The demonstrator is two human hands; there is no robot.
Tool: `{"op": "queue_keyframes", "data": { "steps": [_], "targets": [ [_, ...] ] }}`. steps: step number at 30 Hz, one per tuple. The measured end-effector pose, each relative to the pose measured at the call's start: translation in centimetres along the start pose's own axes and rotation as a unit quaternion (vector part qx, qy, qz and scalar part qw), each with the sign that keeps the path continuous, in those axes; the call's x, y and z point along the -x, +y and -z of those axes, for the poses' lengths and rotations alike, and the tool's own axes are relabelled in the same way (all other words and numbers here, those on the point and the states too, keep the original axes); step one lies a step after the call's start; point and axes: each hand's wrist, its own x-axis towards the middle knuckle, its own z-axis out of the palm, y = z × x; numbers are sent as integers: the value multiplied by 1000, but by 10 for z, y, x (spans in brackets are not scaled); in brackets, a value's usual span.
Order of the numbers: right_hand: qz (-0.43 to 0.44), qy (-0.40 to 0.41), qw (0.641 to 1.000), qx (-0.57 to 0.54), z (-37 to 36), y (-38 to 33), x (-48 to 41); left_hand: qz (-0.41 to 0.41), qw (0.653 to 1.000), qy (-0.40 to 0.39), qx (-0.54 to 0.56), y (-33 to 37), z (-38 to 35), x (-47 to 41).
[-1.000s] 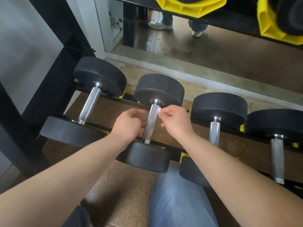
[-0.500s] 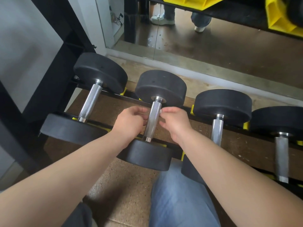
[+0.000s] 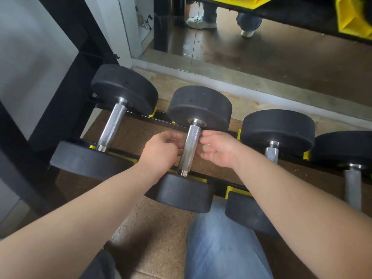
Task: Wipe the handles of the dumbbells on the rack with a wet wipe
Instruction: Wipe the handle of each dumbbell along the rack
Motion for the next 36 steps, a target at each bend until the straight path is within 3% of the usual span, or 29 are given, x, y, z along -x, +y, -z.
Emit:
{"op": "queue_keyframes", "data": {
  "steps": [2, 4, 6, 9, 11, 16, 18, 22, 27, 29, 31, 34, 36],
  "targets": [
    [-35, -51, 993, 104, 3, 7, 10, 2, 1000, 5, 4, 0, 0, -1],
    [-75, -115, 963, 232, -2, 15, 23, 4, 1000, 10, 8, 0, 0, -1],
    [-80, -132, 948, 277, -7, 16, 23, 4, 1000, 10, 13, 1, 1, 0],
    [-24, -41, 991, 128, -2, 5, 2, 3, 1000, 13, 21, 0, 2, -1],
    [-5, -26, 999, 39, 2, 1, -7, 2, 1000, 16, 21, -2, 2, -2],
    [-71, -124, 961, 235, 0, 13, 15, -4, 1000, 27, 12, -5, 2, -5],
    [-79, -143, 950, 265, -2, 12, 15, -4, 1000, 26, 10, -4, 1, -4],
    [-47, -85, 971, 217, -1, 15, 5, -5, 1000, 17, 4, -4, 2, -3],
    [55, 8, 998, 26, 6, 4, 7, -4, 1000, 12, 11, -4, 3, -3],
    [96, 23, 993, 63, 9, 3, 8, -7, 1000, 13, 12, -4, 3, -2],
    [132, 41, 966, 219, 9, 8, 14, -11, 1000, 14, 11, -5, 3, -2],
    [195, 60, 844, 497, 6, 18, 30, -15, 1000, 16, 11, -4, 1, -2],
    [241, 57, 778, 578, -1, 27, 40, -15, 1000, 20, 5, -3, 1, -3]
  ]
}}
